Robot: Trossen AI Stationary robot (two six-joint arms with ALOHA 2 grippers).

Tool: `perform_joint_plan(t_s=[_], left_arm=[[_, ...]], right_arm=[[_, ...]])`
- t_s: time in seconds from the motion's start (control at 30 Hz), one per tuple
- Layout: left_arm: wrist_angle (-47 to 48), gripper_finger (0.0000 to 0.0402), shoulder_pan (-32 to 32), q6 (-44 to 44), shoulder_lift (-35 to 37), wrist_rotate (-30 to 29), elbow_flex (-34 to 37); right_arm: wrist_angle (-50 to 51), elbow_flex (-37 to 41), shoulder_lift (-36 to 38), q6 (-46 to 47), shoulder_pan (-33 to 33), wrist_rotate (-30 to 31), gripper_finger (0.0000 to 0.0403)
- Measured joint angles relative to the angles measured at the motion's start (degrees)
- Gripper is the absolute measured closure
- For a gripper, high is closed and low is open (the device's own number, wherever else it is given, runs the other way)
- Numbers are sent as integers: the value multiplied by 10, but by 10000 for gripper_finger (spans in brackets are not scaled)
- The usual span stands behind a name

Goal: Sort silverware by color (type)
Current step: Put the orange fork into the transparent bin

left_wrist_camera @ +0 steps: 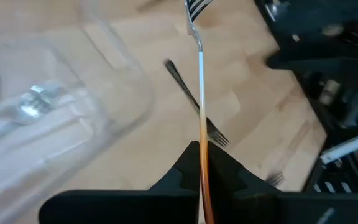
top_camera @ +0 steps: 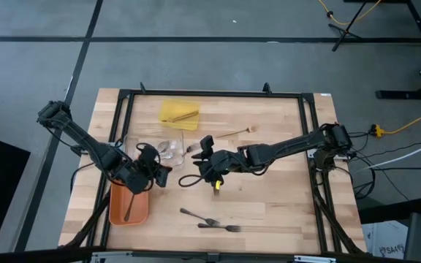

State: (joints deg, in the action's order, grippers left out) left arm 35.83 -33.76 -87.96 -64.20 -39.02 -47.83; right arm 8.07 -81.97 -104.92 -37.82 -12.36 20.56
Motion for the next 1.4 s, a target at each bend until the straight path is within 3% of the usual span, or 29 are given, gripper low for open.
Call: perform_joint_plan(t_s=[0.37, 0.6, 1.0, 1.4], left_arm=[[198, 401, 0, -3, 83, -4, 0], [282, 402, 0, -5, 83, 44, 0], [311, 401, 9, -5, 83, 39, 28], [297, 401, 53, 13, 82, 86, 99]], right_arm=[[36, 0, 19, 36, 0, -5, 306], [53, 0, 19, 78, 0, -8, 306], [55, 0, 18, 94, 0, -37, 306], [55, 1, 18, 94, 0, -37, 306]])
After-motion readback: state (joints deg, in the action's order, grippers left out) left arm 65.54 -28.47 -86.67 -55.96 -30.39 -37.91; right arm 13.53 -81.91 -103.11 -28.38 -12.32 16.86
